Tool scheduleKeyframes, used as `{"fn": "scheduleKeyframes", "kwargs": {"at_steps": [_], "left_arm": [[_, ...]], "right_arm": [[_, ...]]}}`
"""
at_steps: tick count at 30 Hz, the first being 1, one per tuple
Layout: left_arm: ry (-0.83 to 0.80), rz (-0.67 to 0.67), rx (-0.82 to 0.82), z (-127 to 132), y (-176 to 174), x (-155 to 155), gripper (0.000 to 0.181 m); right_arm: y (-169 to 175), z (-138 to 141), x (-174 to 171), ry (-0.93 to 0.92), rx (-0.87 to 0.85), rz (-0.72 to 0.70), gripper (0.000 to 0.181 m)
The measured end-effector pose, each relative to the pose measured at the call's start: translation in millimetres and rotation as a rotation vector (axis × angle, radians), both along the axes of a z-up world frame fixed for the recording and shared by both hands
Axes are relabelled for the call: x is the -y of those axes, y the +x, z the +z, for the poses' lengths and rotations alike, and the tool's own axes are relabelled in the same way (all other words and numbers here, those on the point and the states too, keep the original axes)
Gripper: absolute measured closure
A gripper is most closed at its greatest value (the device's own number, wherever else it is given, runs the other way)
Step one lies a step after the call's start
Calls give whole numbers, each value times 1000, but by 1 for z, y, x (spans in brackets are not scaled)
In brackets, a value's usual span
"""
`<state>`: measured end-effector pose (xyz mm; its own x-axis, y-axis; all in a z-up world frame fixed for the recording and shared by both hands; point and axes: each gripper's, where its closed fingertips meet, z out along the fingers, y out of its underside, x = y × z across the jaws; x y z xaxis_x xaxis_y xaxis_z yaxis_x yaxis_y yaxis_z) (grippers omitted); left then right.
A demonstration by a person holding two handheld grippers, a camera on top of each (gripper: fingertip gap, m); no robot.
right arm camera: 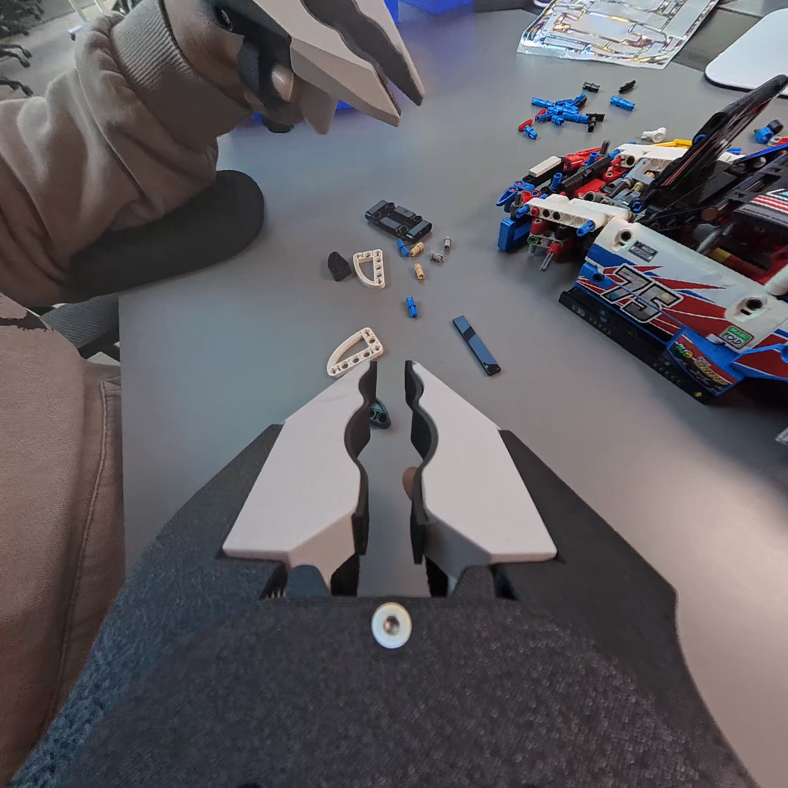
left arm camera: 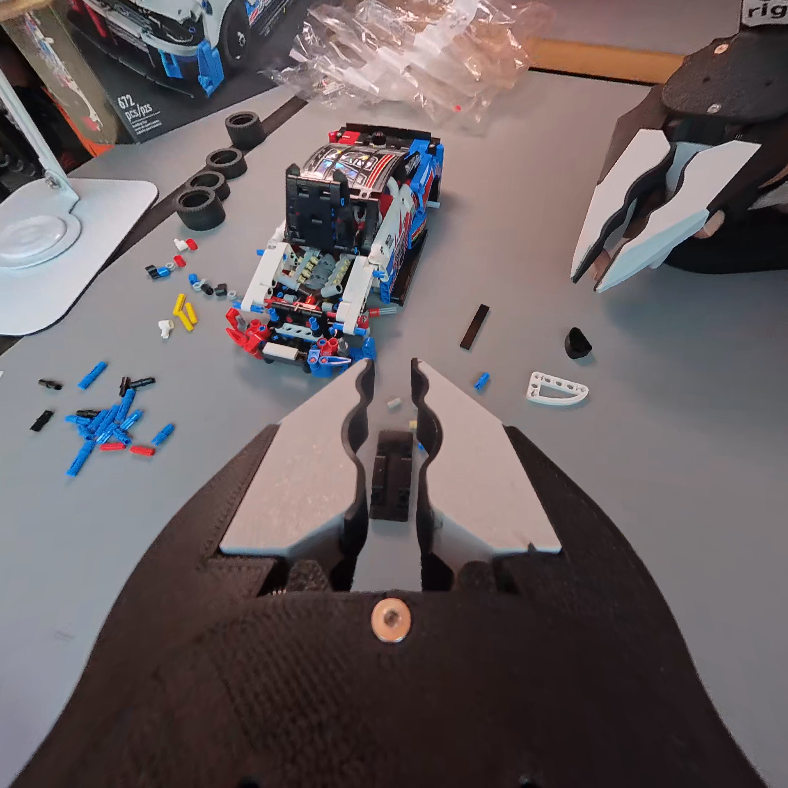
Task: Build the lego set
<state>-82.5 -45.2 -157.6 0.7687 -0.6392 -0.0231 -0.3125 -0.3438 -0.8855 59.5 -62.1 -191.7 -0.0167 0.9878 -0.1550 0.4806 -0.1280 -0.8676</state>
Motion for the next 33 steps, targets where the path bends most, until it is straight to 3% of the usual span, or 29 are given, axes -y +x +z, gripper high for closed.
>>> {"fn": "scheduleKeyframes", "kwargs": {"at_steps": [1, 9, 23, 26, 30, 33], "left_arm": [[-15, -10, 0, -2, -1, 2, 168], [-188, -147, -265, -65, 11, 22, 177], [-216, -147, -357, -84, 11, 16, 179], [-141, -143, -238, -66, 22, 11, 179], [93, -233, 136, 0, 72, 14, 179], [192, -273, 311, 27, 104, 21, 179]], "right_arm": [[-1, 0, -1, 0, -4, -3, 172], [-9, -1, -6, 11, -38, 1, 173], [-12, -3, -10, -17, -94, 5, 174], [-15, 6, -9, -7, -153, 8, 174], [-23, 31, -1, -52, -301, 16, 173], [-26, 54, 3, -133, -433, 22, 172]]}}
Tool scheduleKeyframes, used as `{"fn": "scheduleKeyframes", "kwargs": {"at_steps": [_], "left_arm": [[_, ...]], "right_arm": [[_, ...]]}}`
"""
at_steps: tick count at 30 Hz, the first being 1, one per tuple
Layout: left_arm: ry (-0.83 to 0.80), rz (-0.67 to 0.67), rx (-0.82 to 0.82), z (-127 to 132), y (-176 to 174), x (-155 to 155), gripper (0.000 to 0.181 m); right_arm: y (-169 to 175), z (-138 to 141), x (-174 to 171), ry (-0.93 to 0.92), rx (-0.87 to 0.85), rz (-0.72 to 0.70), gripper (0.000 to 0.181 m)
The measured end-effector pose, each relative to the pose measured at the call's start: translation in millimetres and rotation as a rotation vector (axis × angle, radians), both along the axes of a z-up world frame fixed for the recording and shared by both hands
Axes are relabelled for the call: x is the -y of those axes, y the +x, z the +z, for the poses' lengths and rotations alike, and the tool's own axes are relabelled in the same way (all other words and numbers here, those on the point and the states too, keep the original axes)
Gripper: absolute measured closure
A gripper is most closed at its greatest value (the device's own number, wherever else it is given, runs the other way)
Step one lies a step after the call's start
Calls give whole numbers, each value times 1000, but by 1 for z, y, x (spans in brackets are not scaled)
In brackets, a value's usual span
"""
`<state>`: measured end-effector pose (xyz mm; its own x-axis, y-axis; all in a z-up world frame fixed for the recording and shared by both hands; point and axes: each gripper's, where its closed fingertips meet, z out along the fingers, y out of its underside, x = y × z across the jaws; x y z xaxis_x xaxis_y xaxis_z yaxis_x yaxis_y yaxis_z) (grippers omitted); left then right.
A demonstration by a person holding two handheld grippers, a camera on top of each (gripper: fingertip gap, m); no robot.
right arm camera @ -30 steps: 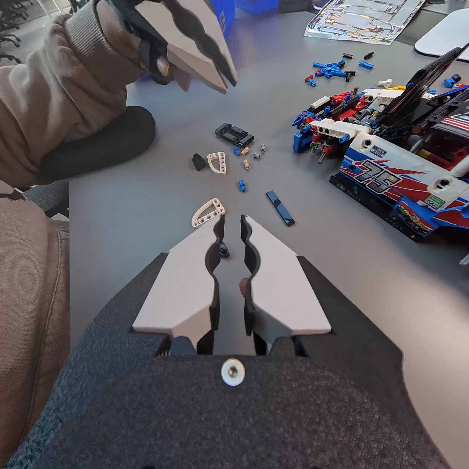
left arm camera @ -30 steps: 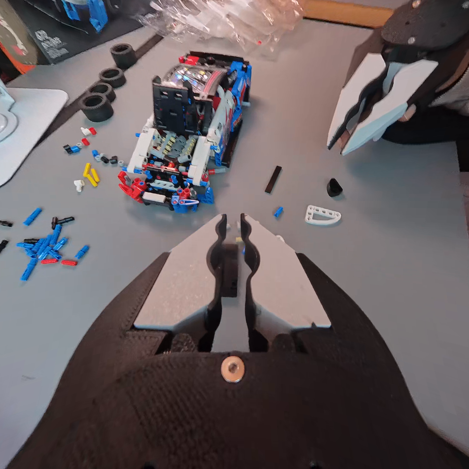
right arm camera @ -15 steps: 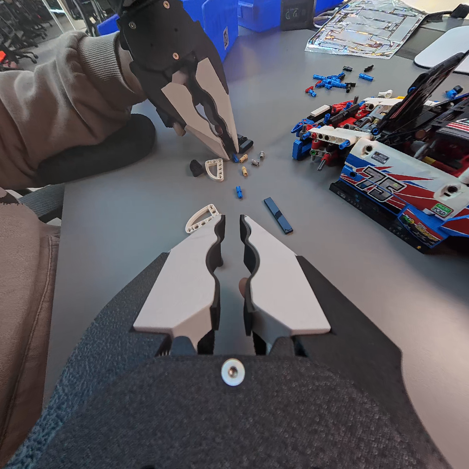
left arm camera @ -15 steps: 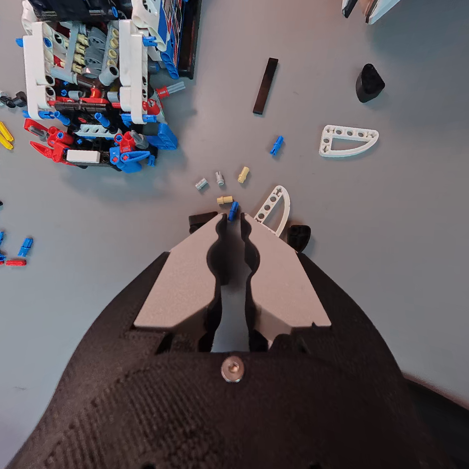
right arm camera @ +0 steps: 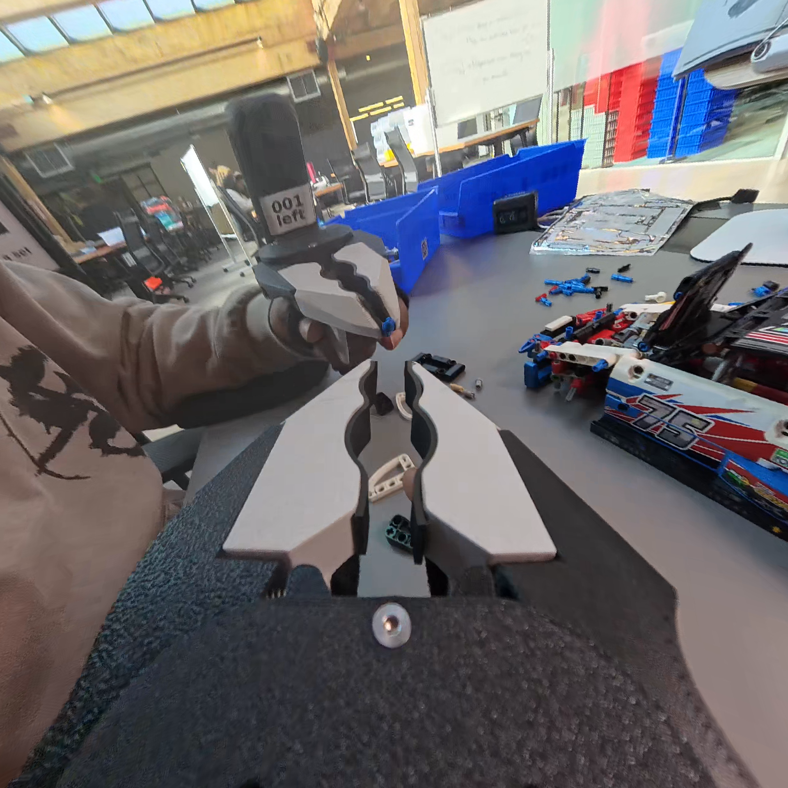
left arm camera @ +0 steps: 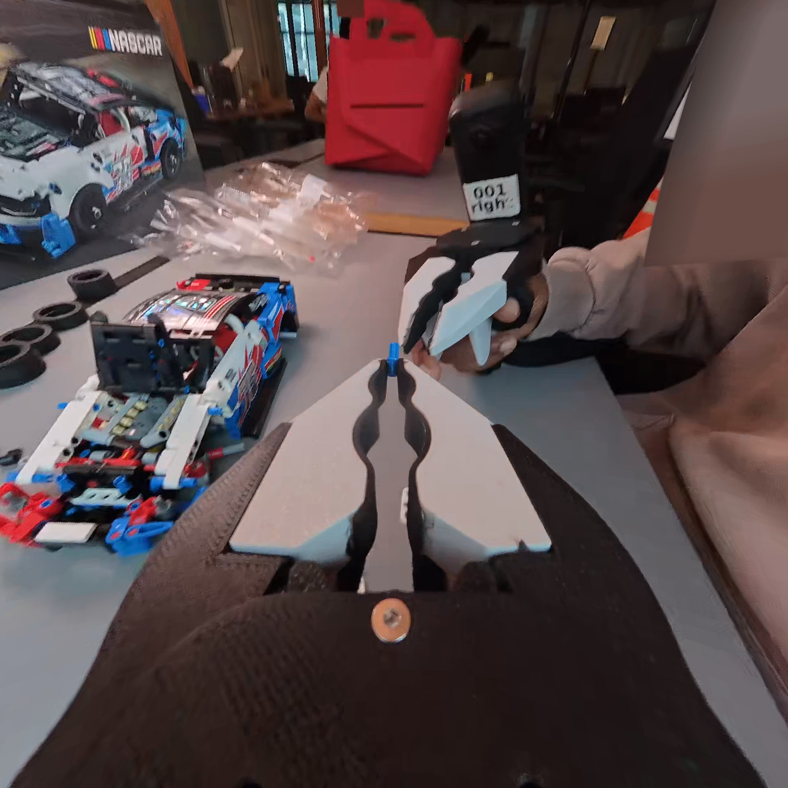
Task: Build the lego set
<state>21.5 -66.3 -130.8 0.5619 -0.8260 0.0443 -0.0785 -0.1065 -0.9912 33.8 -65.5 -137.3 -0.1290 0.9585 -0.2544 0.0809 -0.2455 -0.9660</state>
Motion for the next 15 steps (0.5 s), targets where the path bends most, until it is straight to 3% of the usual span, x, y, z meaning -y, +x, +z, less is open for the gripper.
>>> {"fn": "scheduleKeyframes", "kwargs": {"at_steps": [3, 6, 15], "left_arm": [[-4, -43, 109, 11, 20, 5, 179], [17, -33, 80, 8, 26, 4, 179], [-32, -41, 17, -10, 31, 6, 181]], "right_arm": [[3, 17, 5, -81, -101, 42, 172], [8, 21, 5, -121, -125, 62, 179], [2, 6, 7, 44, -15, 23, 181]]}}
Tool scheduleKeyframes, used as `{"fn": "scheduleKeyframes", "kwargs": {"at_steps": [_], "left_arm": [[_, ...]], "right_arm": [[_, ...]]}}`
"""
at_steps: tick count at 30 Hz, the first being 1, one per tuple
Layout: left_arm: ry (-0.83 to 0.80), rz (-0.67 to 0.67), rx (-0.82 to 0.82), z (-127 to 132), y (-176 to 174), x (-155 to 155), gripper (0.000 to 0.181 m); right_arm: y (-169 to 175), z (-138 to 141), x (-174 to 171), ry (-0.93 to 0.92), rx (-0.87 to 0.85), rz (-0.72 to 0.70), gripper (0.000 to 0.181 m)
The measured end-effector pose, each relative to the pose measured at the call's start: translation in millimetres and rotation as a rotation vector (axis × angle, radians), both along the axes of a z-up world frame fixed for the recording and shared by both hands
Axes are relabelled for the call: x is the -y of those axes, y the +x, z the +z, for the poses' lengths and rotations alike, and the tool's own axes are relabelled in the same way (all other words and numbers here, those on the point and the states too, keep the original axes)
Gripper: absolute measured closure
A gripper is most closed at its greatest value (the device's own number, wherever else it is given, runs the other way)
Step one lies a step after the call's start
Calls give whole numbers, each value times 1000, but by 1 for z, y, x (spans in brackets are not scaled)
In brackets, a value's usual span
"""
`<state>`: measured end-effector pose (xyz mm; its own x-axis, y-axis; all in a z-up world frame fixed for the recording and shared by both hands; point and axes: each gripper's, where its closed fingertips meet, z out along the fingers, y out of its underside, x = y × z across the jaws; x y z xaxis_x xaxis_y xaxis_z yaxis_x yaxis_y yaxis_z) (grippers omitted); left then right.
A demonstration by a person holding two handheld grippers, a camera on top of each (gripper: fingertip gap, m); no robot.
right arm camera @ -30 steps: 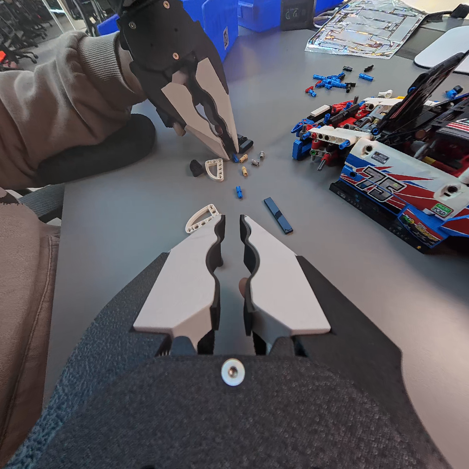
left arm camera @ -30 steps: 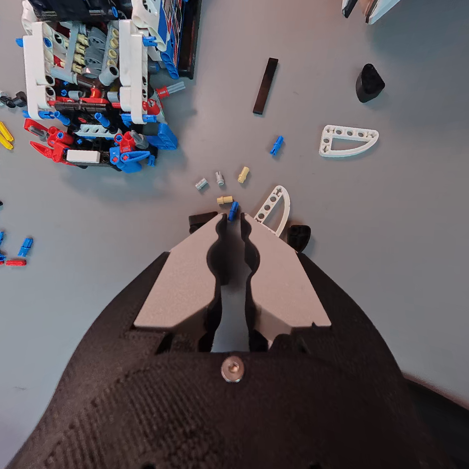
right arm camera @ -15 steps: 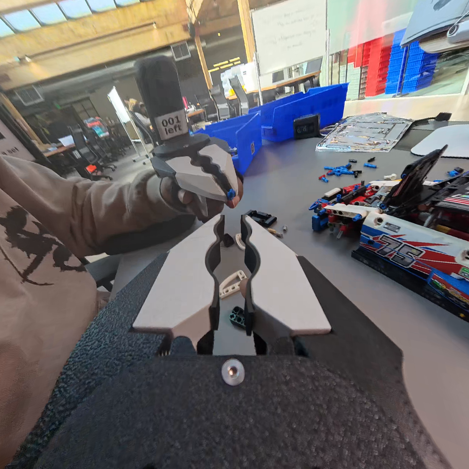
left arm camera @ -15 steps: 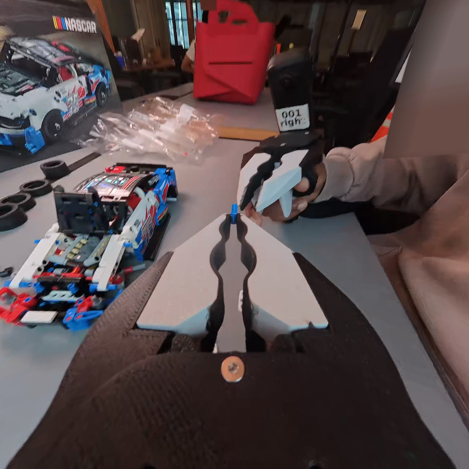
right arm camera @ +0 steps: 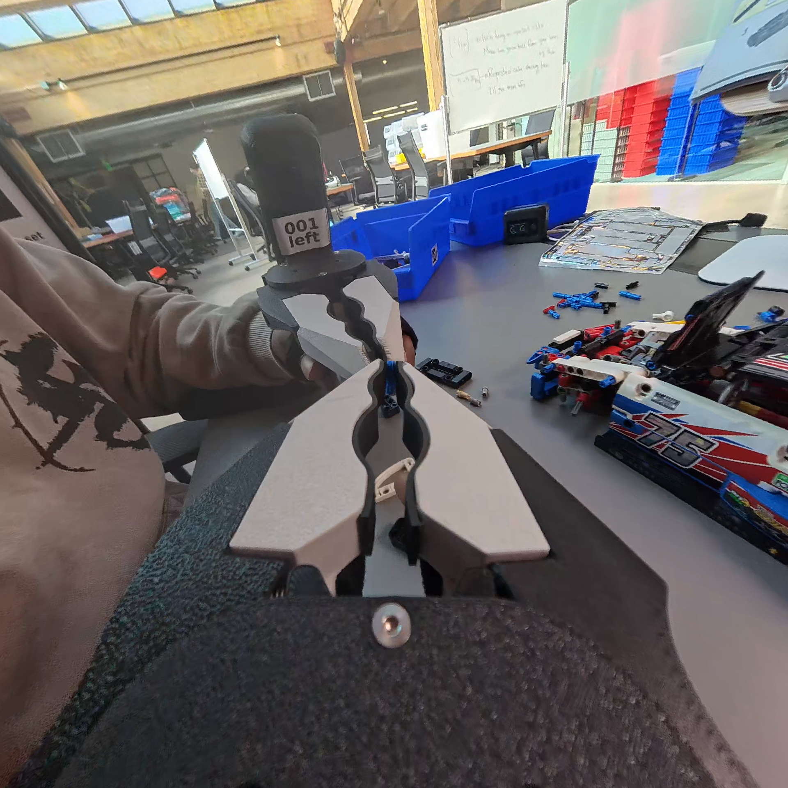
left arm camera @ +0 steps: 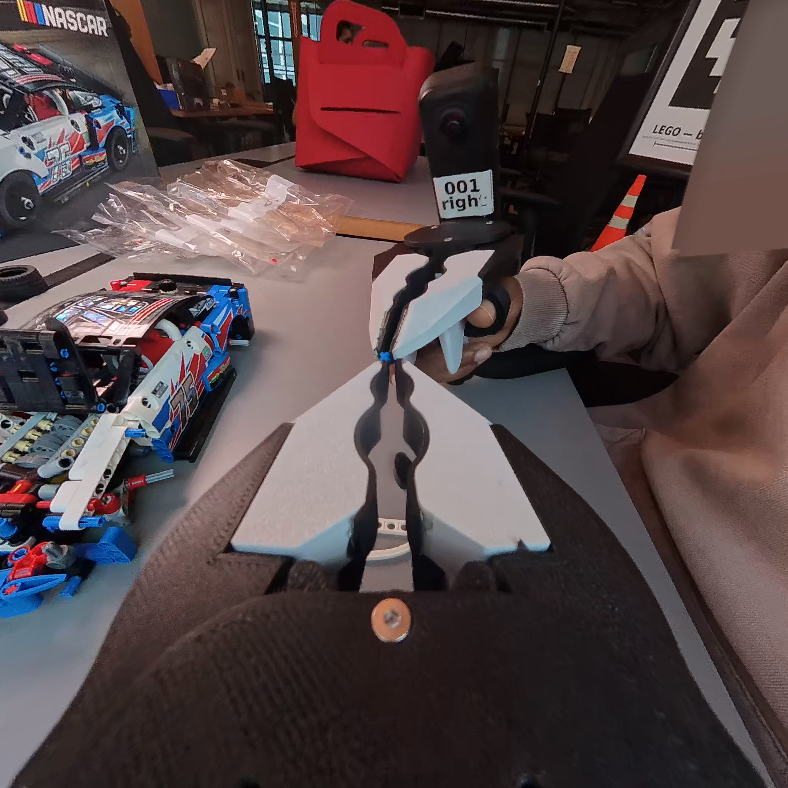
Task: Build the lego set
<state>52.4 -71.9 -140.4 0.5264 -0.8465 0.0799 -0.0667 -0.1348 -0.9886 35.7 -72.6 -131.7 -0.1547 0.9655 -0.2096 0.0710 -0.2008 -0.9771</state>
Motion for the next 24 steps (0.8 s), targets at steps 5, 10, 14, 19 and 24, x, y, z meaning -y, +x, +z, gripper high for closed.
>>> {"fn": "scheduleKeyframes", "kwargs": {"at_steps": [5, 10, 14, 19, 24], "left_arm": [[-23, -14, 27, -1, 2, 1, 181], [-107, -47, 192, 10, 1, 2, 181], [-125, 18, 163, 4, -8, -8, 181], [-110, 122, 87, -4, -24, -19, 181], [-79, 339, 77, 0, -68, -43, 181]], "right_arm": [[2, 0, 1, -49, -2, 23, 179], [8, 9, -1, -74, -64, 43, 175], [10, 5, -13, -11, -41, -21, 175], [19, 1, -39, -13, -15, -123, 177], [20, -7, -45, -14, 19, -153, 178]]}}
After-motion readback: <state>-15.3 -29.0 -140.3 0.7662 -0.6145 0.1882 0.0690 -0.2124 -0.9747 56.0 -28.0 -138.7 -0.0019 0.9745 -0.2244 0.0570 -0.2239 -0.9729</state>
